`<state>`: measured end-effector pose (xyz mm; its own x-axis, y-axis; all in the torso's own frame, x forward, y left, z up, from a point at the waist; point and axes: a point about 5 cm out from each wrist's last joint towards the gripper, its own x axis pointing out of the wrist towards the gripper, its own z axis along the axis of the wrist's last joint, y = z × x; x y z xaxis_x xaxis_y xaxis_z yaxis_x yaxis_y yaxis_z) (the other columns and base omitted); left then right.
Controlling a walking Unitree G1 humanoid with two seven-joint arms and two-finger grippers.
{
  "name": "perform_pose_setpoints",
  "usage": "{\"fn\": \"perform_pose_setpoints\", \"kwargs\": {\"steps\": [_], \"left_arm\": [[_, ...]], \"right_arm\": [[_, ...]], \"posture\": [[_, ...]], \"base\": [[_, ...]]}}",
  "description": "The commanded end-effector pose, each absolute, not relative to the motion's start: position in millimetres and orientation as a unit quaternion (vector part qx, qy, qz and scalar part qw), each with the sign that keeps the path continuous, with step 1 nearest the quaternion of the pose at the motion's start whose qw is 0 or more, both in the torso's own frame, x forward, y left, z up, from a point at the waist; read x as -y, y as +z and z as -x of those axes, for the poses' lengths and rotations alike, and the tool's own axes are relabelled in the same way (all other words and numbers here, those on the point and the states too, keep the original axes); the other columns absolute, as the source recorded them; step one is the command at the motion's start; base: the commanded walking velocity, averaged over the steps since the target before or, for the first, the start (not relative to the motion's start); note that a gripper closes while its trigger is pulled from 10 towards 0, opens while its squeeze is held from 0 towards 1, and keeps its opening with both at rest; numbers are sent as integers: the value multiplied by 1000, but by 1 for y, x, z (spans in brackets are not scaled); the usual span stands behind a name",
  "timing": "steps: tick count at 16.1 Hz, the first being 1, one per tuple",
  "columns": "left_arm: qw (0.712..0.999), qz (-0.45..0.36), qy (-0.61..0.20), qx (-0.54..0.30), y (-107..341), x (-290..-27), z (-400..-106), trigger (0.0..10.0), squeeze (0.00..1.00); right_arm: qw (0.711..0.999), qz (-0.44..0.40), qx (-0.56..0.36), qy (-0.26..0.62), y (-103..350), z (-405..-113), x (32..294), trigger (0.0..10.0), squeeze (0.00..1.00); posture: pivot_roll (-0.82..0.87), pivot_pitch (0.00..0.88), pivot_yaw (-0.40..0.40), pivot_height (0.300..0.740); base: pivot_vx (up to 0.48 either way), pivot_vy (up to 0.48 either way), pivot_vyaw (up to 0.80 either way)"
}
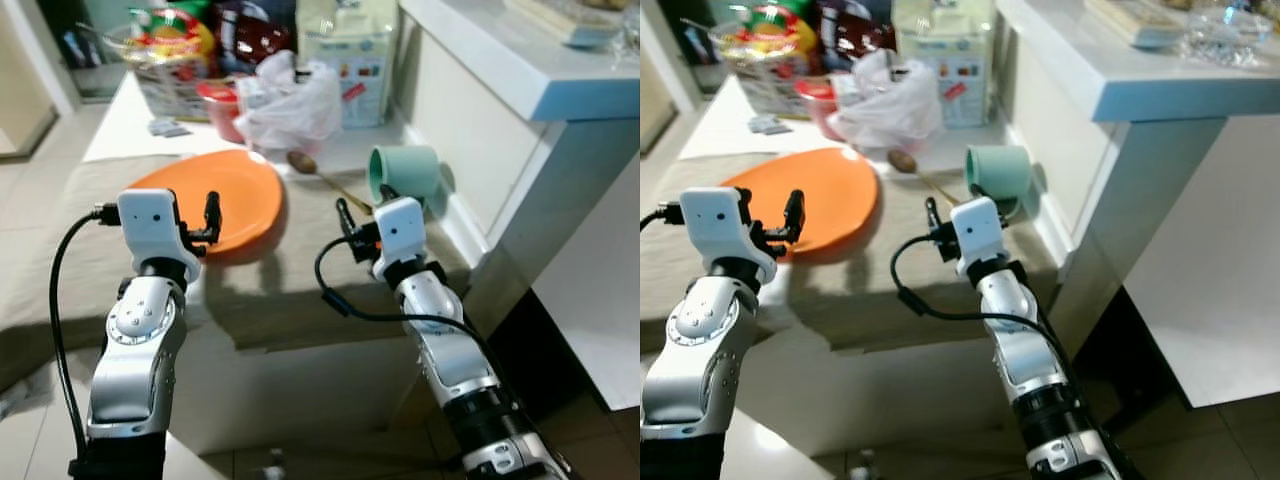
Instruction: Setting the table
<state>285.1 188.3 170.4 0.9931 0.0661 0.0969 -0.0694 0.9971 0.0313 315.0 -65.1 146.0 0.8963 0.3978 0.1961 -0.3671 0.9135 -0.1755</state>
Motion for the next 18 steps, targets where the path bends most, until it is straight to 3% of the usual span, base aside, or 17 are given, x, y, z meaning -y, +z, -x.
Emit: {"fn": "perform_pose_setpoints", "kwargs": {"steps": [1,4,8,12,16,18], "left_arm": [[998,-25,40,38,169,-189,-285,10000,0],[998,-27,42,32,173,-195,-287,10000,0],[997,26,69,5,173,-209,-289,10000,0],[985,138,108,5,199,-253,-297,10000,0],[977,205,62,-12,213,-254,-300,10000,0],[959,271,38,-70,202,-250,-303,10000,0]], "right_arm": [[969,52,116,214,153,-314,60,10000,0],[970,52,115,210,154,-316,61,10000,0],[968,51,117,215,155,-313,59,10000,0],[968,52,117,217,160,-314,66,10000,0],[970,50,102,216,153,-313,68,10000,0],[970,52,97,217,151,-313,68,10000,0]], "posture": [[-27,45,32,740],[-20,49,35,740],[-16,45,38,740],[-22,40,28,740],[-16,35,27,740],[-14,35,31,740]], "base": [[0,0,0],[0,0,0],[0,0,0],[0,0,0],[0,0,0],[0,0,0]]}}
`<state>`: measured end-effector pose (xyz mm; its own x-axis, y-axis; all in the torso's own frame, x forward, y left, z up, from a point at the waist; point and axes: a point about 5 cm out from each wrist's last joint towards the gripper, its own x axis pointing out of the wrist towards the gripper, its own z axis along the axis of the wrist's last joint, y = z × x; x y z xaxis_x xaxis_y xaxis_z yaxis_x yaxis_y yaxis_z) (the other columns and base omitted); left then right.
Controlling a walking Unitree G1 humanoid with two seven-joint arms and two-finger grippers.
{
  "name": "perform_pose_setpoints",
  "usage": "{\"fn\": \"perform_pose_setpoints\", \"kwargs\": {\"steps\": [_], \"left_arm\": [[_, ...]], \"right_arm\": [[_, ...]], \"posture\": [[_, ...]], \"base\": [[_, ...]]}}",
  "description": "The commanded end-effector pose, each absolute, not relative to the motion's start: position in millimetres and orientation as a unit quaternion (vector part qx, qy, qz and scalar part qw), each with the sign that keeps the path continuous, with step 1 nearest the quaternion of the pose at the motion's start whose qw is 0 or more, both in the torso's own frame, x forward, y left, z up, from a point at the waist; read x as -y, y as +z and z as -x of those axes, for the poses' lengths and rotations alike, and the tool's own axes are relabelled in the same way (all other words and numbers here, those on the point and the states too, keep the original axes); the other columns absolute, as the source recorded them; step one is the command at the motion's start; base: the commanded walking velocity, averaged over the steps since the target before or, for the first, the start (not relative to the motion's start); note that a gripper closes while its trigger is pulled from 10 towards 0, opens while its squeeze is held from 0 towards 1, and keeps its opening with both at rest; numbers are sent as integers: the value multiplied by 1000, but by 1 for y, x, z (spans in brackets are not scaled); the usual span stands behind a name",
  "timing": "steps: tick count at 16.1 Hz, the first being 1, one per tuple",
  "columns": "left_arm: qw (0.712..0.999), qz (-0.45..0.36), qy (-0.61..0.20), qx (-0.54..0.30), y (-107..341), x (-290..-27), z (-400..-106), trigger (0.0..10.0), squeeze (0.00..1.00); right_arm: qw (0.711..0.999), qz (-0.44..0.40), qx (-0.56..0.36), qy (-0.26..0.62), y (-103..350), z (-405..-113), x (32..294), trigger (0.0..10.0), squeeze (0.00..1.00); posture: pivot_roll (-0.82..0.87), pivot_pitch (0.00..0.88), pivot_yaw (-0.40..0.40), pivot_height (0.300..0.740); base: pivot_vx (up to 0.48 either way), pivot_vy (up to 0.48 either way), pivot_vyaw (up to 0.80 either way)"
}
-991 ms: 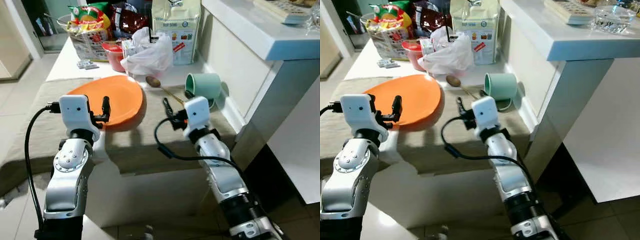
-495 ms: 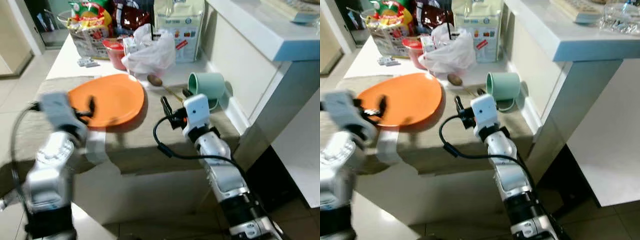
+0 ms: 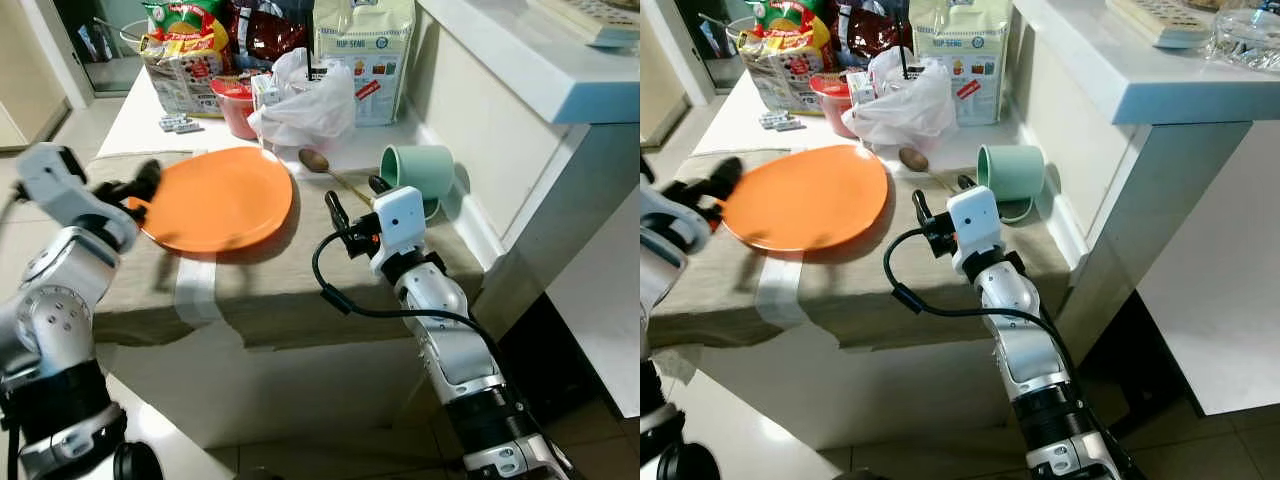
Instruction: Setting the table
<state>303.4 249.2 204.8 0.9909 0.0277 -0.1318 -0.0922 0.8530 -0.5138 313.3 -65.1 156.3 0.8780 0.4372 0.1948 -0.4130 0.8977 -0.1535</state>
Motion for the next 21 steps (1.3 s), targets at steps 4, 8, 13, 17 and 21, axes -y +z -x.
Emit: {"fn": "perform_pose_setpoints", "kwargs": {"steps": [4,8,13,17,21], "left_arm": [[940,314,20,-133,187,-250,-301,10000,0],[949,275,62,-141,196,-287,-287,10000,0],[948,266,73,-157,197,-295,-280,10000,0],[933,313,39,-172,182,-270,-289,10000,0],[927,344,17,-150,178,-258,-296,10000,0]], "right_arm": [[970,55,89,219,147,-312,70,10000,0],[970,63,81,222,143,-311,73,10000,0],[969,62,73,228,139,-308,69,10000,0],[969,64,75,227,140,-310,71,10000,0],[968,70,78,228,142,-310,72,10000,0]], "posture": [[-20,42,26,740],[-10,61,19,740],[-1,70,24,740],[-12,62,17,740],[-23,61,11,740]], "base": [[0,0,0],[0,0,0],[0,0,0],[0,0,0],[0,0,0]]}}
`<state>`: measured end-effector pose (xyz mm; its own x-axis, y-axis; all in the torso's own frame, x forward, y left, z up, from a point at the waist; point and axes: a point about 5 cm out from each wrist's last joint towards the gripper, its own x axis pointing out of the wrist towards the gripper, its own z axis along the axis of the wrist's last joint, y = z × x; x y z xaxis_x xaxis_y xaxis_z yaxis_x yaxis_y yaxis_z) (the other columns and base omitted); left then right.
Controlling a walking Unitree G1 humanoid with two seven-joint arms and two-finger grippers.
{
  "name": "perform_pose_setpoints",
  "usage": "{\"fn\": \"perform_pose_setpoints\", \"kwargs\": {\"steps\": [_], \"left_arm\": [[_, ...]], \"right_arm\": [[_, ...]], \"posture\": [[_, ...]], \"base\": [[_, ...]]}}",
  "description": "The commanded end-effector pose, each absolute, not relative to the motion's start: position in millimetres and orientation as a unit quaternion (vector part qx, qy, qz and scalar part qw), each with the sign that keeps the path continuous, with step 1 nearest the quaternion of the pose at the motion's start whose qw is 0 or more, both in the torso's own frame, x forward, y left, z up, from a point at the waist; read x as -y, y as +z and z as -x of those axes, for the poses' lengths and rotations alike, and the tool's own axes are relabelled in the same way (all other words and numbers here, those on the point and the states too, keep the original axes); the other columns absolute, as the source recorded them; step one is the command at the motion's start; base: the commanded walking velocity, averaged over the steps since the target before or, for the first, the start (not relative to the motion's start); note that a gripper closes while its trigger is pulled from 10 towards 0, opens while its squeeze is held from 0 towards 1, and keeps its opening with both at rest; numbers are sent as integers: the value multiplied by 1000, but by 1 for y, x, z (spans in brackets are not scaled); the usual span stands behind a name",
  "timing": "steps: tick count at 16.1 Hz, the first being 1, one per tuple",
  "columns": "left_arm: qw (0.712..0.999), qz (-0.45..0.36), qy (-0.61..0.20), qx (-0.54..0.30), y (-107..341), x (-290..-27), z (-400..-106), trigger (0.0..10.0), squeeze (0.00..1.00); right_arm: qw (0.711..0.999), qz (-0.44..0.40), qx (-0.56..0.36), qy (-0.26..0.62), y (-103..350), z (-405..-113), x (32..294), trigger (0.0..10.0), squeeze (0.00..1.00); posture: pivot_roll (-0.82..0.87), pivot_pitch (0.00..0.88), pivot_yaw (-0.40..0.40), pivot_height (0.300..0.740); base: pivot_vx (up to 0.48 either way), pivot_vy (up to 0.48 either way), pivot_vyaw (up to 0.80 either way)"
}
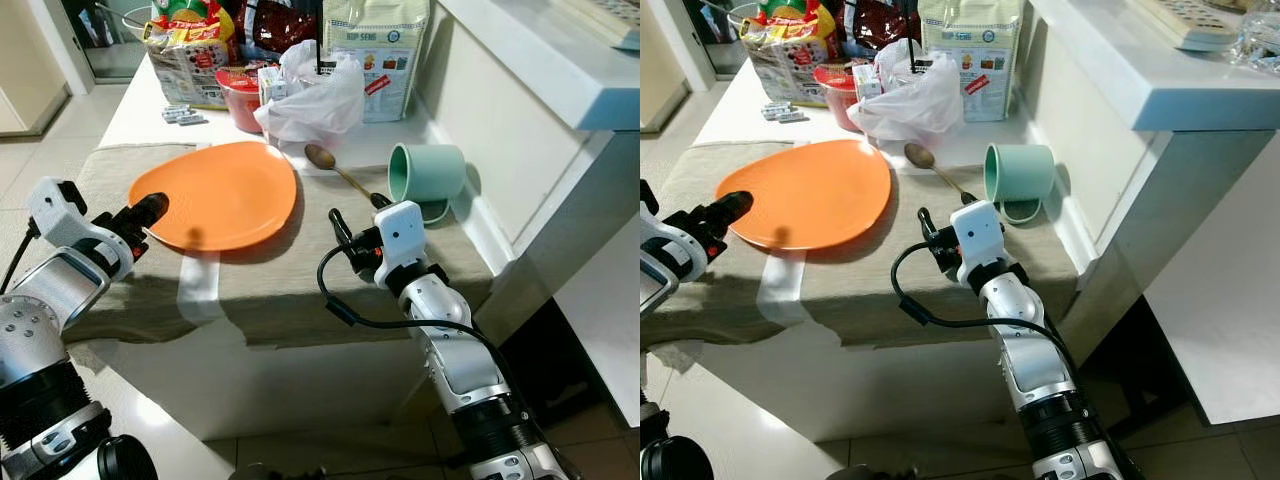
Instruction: Setting the table
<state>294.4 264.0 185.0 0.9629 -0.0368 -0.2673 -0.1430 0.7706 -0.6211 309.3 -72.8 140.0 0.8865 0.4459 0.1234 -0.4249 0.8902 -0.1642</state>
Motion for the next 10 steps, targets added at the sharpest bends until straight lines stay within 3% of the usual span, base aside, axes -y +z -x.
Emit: {"fn": "perform_pose_setpoints", "kwargs": {"steps": [1,8,10], "left_arm": [[927,343,20,-149,175,-258,-296,10000,0],[940,270,25,-207,146,-242,-301,10000,0],[935,270,30,-229,140,-240,-303,0,0]], "right_arm": [[968,71,78,228,141,-310,73,10000,0],[968,66,76,231,142,-307,68,10000,0],[968,64,75,230,141,-307,66,10000,0]], "posture": [[-24,66,13,740],[-9,108,28,740],[-7,110,33,740]], "base": [[0,0,0],[0,0,0],[0,0,0]]}}
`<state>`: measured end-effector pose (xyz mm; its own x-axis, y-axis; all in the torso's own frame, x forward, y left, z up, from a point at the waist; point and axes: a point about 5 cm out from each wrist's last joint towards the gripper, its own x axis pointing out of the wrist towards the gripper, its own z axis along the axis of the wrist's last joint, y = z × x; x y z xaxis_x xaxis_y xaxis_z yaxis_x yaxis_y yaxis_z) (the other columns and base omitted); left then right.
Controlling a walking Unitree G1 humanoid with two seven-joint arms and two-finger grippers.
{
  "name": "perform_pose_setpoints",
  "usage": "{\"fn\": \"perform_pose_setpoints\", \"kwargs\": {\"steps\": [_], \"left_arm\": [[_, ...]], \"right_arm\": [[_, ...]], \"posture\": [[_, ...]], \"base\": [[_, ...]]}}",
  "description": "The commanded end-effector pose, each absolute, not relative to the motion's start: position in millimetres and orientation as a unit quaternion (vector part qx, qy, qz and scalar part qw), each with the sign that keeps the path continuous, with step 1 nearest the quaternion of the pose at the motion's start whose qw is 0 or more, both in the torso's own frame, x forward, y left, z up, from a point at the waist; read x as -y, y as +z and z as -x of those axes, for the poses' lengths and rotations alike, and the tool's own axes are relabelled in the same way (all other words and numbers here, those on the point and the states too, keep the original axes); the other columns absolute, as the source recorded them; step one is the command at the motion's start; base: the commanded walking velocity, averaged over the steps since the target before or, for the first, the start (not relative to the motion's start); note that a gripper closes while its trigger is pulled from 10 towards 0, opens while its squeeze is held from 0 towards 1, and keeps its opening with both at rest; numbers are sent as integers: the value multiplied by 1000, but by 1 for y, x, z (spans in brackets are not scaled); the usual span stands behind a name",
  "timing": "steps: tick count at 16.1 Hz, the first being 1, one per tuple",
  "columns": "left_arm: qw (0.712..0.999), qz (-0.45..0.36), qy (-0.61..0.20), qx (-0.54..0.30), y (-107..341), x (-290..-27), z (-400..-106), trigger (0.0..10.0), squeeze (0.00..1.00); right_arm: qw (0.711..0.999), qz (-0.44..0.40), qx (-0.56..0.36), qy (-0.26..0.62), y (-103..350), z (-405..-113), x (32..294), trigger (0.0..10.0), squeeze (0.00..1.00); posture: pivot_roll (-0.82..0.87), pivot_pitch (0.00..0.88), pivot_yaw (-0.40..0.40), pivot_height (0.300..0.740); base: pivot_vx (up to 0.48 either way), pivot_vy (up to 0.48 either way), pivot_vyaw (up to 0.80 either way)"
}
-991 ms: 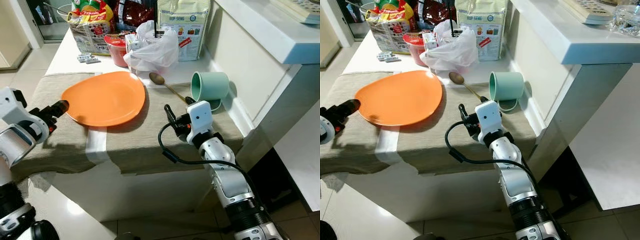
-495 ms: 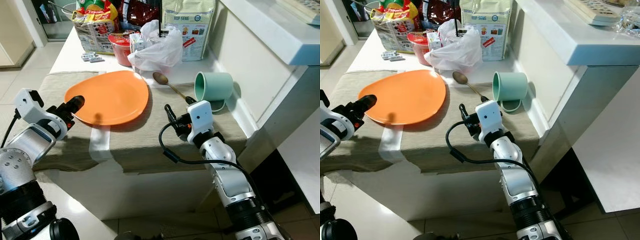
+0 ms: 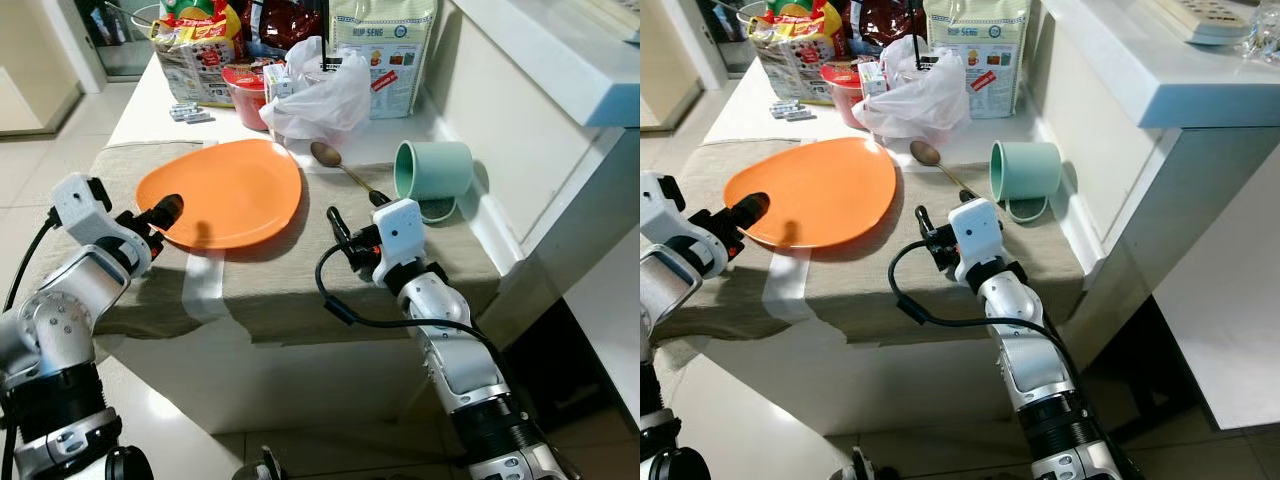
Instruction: Setting the table
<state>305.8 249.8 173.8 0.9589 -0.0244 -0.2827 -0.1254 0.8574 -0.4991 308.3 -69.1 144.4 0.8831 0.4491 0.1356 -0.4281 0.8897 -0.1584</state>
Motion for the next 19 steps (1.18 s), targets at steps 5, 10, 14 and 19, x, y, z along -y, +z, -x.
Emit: {"fn": "perform_pose_setpoints", "kwargs": {"steps": [5,10,14,19], "left_arm": [[920,312,38,-235,138,-235,-307,0,0],[927,302,15,-220,136,-224,-305,0,0],[946,298,-35,-118,161,-205,-312,0,0],[939,340,-40,-24,185,-204,-311,0,0]], "right_arm": [[968,58,73,231,141,-307,64,10000,0],[969,59,72,229,142,-310,66,10000,0],[969,64,72,228,142,-313,68,10000,0],[969,67,66,229,140,-316,70,10000,0]], "posture": [[17,120,39,740],[3,109,27,740],[-5,90,11,740],[-2,86,-1,740]], "base": [[0,0,0],[0,0,0],[0,0,0],[0,0,0]]}}
